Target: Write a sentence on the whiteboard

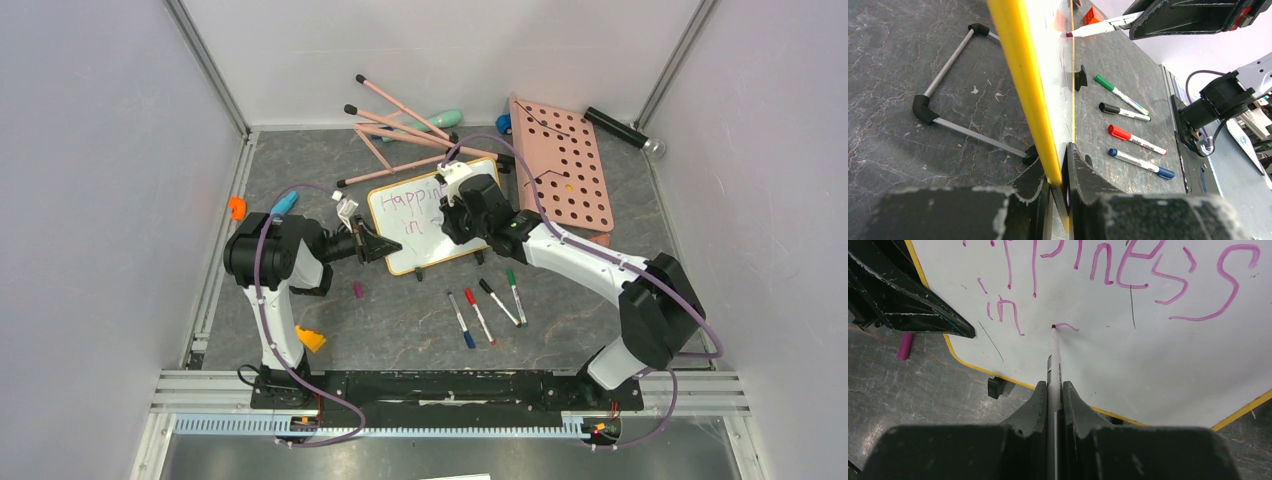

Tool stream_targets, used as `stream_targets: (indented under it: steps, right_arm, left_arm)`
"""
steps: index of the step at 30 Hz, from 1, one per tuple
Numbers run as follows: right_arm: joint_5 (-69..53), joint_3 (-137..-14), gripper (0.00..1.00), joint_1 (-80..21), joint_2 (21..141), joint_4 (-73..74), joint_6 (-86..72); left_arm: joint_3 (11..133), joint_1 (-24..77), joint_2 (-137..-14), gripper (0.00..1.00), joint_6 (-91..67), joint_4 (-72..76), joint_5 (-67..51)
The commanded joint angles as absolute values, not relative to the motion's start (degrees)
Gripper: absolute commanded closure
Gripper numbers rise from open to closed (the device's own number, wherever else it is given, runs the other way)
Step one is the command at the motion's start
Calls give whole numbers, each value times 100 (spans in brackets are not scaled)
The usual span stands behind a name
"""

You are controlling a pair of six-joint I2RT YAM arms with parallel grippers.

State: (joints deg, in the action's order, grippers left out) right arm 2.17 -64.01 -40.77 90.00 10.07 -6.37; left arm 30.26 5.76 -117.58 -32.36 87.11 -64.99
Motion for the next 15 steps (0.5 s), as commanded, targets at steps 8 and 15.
stream_targets:
  steps: [8, 15]
  right_arm:
    - [681, -6172, 100, -4069, 8867, 1141, -449]
    - [925, -6525, 100, -4056, 8941, 1176, -478]
  left_arm:
    - [2958, 587, -11977, 86, -2509, 8921, -6361]
    - [2962, 583, -11972, 86, -2504, 8921, -6357]
